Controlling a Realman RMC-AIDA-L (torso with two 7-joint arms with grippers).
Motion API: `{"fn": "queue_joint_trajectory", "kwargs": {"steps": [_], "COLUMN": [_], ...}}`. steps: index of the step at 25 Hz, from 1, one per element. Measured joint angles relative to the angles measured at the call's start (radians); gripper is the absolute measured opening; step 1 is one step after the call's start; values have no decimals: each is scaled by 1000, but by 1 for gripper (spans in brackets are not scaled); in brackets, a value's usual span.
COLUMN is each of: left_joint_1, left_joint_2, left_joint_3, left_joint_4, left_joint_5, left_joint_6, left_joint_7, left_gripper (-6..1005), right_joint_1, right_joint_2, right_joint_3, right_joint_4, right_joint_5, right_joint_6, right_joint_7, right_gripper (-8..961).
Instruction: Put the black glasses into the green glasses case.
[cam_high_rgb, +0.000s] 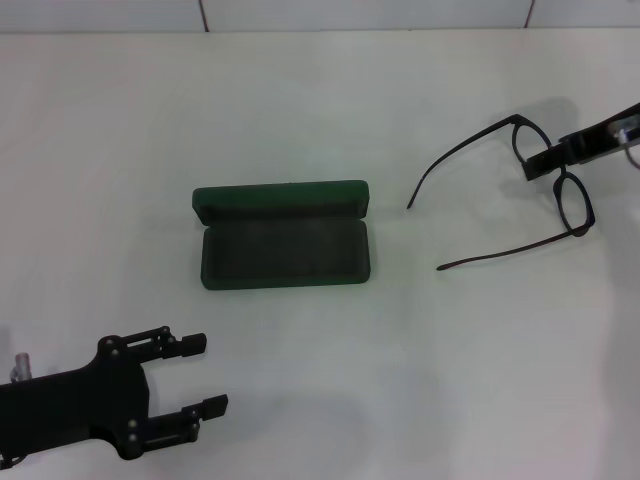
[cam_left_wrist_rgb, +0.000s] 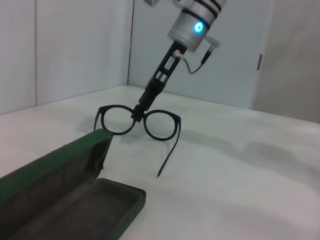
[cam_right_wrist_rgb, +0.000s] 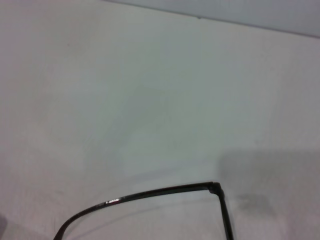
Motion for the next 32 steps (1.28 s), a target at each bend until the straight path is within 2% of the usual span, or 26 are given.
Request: {"fn": "queue_joint_trajectory", "kwargs": {"steps": [5,17,22,25,30,32], "left_joint_1": [-2,-13,-15,-14,-14,-14], "left_joint_2": [3,3,5,6,6,7], "left_joint_3": [0,0,0,-1,-2,-1], "left_joint_4": [1,3,4,4,5,7], "left_joint_5": [0,0,0,0,0,0], "left_joint_6": [0,0,0,0,0,0], "left_joint_7": [-3,0,-2,-2,0,-2], "left_gripper": [697,696,696,696,696,696], "right_joint_1": [17,11,11,12,12,12], "right_joint_2": [0,4,5,5,5,5], "right_joint_3": [0,-26,-27,-27,-27,-27], "right_joint_4": [63,61,62,63,65,65], "right_joint_5": [5,5,5,5,5,5], "right_joint_6": [46,61,63,63,63,63], "right_joint_7": [-3,0,0,0,1,2], "right_gripper": [786,767,539,290,103,102]}}
